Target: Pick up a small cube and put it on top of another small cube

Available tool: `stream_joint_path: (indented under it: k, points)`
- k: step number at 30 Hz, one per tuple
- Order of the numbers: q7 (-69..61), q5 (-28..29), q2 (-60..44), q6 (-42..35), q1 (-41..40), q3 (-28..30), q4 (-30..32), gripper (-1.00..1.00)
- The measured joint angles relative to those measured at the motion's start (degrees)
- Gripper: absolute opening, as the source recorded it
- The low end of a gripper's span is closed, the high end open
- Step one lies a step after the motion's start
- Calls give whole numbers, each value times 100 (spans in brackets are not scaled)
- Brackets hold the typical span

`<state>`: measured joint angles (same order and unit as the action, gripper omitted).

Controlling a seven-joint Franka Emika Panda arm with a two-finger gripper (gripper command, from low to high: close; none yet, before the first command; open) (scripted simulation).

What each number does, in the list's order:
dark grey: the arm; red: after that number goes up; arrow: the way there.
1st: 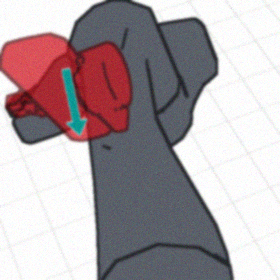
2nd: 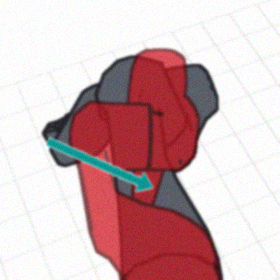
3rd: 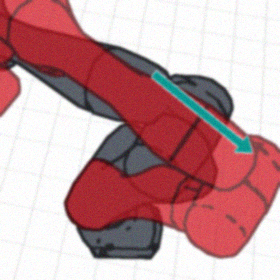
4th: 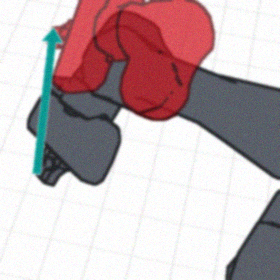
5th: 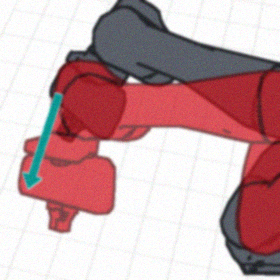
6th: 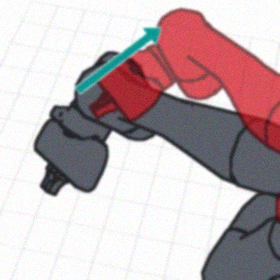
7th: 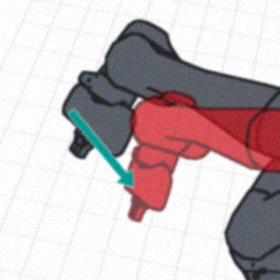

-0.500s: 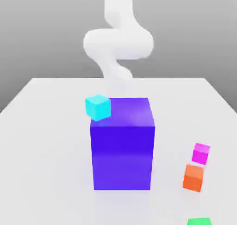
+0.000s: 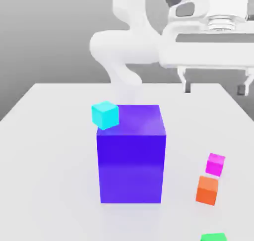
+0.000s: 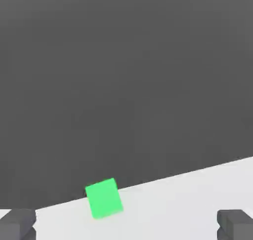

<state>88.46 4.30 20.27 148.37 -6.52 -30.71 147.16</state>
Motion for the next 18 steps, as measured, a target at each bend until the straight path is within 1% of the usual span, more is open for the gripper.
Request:
stream_joint_path:
  k: [7,11,16,18]
  points:
    - [1830,370,-1064,648,-27,-985,606,0]
    - [2893,605,-1679,1015,156,-1375,950,0]
    - [3949,624,-2344,1480,718,-1514,1346,0]
    - [4296,936,-2558,1607,855,-1325,1329,0]
